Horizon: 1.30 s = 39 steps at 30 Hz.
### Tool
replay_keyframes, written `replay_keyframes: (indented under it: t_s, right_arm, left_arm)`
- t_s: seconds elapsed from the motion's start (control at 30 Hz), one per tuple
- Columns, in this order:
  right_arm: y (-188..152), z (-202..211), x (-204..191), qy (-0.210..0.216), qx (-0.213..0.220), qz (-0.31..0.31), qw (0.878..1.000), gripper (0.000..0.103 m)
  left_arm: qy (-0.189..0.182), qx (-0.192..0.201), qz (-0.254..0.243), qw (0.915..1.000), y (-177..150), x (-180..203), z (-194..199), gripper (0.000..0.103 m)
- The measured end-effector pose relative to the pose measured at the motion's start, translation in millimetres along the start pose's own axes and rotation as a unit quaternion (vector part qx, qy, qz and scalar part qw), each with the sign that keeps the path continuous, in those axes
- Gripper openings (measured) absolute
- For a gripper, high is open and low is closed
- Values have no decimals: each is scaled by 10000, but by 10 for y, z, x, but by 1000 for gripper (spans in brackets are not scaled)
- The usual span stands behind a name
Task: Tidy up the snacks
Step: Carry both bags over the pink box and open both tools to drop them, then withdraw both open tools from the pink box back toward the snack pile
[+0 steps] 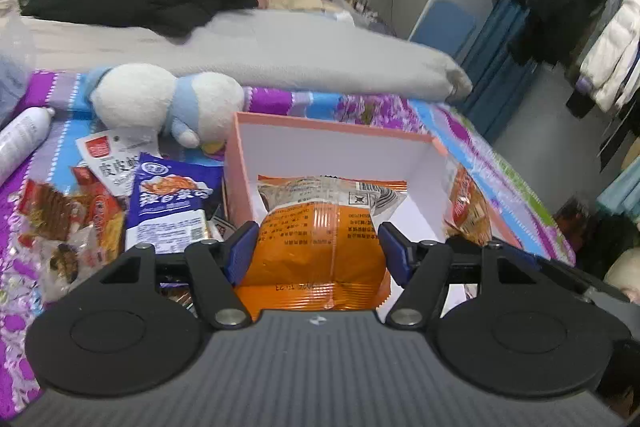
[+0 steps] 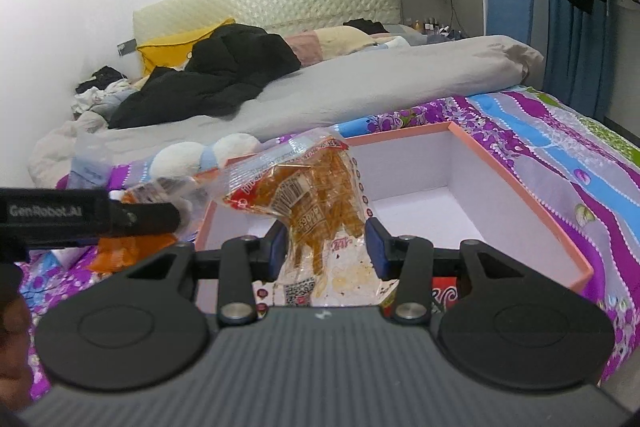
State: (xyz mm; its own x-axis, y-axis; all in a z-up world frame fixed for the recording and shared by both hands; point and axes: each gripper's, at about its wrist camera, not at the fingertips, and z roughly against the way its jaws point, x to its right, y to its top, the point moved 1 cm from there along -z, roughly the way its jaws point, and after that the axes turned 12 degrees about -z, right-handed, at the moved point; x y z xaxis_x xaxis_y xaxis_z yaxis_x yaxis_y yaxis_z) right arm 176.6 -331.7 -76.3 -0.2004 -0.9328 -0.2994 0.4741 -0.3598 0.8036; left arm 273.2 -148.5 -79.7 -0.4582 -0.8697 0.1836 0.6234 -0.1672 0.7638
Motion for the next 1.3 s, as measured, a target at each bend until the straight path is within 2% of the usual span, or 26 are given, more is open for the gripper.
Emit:
replay_keyframes:
  t_s: [0.3, 0.47, 0.6, 0.63, 0.67, 0.7, 0.77, 1.0, 1.3]
  right_arm:
    - [44, -563, 237, -219, -383, 22, 9990, 45]
    - [-16, -759, 344, -252, -600, -123, 9978, 45]
    - [-46, -835, 389, -337, -681, -172, 9970, 48]
    - [-51, -837, 393, -348, -684, -183, 9969, 51]
    - [-48, -841, 399, -363, -696, -199, 9967, 61]
    - [-47, -842, 401, -343, -703, -214, 9967, 63]
    - [-40, -826, 382, -357, -719, -181, 9966, 62]
    - [-7, -611, 281, -235, -576, -145, 9980, 62]
    - [-36, -122, 82, -20, -242, -62, 9997, 62]
  left_arm:
    - [23, -443, -265, 9987, 194, 73, -679, 70]
    - [-75, -526, -291, 9982, 196, 70, -882, 70]
    - [-15, -555, -324, 9979, 204, 45, -942, 70]
    - [-8, -533, -305, 9981, 206, 30, -933, 71]
    - [18, -499, -276, 9984, 206, 12, -920, 73]
    - [44, -481, -247, 9985, 209, 3, -902, 75]
    - [37, -419, -187, 9989, 212, -24, -849, 82]
    - [30, -128, -257, 9996, 230, 17, -514, 82]
    - [59, 310, -377, 9988, 109, 78, 166, 82]
